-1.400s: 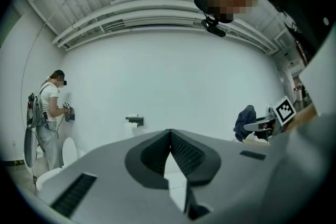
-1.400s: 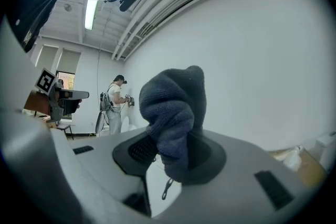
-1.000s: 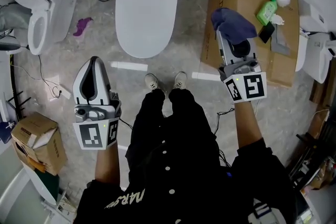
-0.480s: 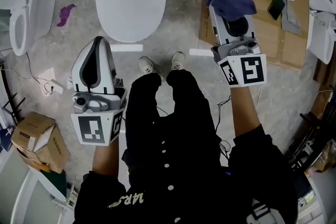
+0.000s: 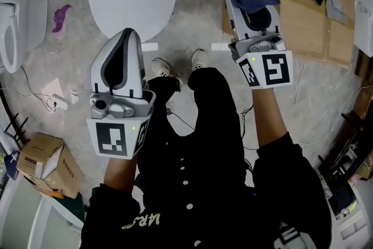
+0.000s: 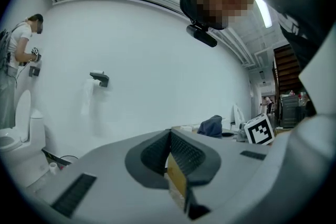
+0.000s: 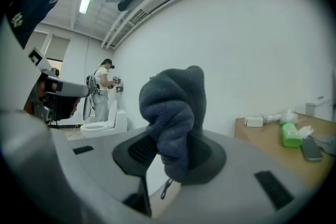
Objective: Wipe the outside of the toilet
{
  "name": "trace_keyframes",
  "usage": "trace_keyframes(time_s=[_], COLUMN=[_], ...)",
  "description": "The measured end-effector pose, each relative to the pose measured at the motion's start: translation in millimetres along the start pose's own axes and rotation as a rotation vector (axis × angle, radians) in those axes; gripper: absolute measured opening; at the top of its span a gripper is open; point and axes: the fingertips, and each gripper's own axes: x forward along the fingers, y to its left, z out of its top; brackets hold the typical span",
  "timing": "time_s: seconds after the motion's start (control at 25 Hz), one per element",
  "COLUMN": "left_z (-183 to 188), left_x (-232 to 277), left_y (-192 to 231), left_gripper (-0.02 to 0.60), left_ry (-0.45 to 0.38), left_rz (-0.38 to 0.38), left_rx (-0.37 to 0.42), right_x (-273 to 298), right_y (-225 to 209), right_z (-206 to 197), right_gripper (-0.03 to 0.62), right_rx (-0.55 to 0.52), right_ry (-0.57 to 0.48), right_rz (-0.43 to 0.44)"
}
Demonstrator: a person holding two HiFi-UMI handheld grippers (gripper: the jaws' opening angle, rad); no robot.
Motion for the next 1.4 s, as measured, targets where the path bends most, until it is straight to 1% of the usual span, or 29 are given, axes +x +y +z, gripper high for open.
trace_keyframes(time_s=[0.28, 0.48, 0.72, 0.88, 1.12, 1.32, 1.4], left_z=[-54, -100, -157, -202, -269, -328, -344], left_x=[22, 35, 44, 56, 86, 121, 132], left_y=[-28, -48, -84, -97, -110, -105, -97], left_gripper=[0.011, 0.011, 0.011, 0.011, 0.011, 0.011, 0.011], left_ry=[0.003, 0.014, 0.041, 0.051, 0.064, 0.091, 0.078], left_rz=[-0.090, -0.133, -0.223, -0.254, -0.266, -0.230, -0.212], left_rx=[-0.025, -0.089, -0.088, -0.102, -0.102, -0.133, -0.141], right_x=[9, 19, 29, 36, 49, 60, 66], right_y=[-1, -9, -15, -17, -26, -36, -38], right_z=[-60, -105, -155, -197, -260, -310, -325], right_gripper=[0.120, 0.120, 0.120, 0.120, 0.120, 0.120, 0.120], right_rx=[-0.002, -0.002, -0.014, -0.037, -0.073, -0.068, -0.060], right_ry=[0.005, 0.007, 0.006, 0.010, 0.020, 0.012, 0.000], right_rz=[-0.010, -0.011, -0.003, 0.013, 0.046, 0.066, 0.071])
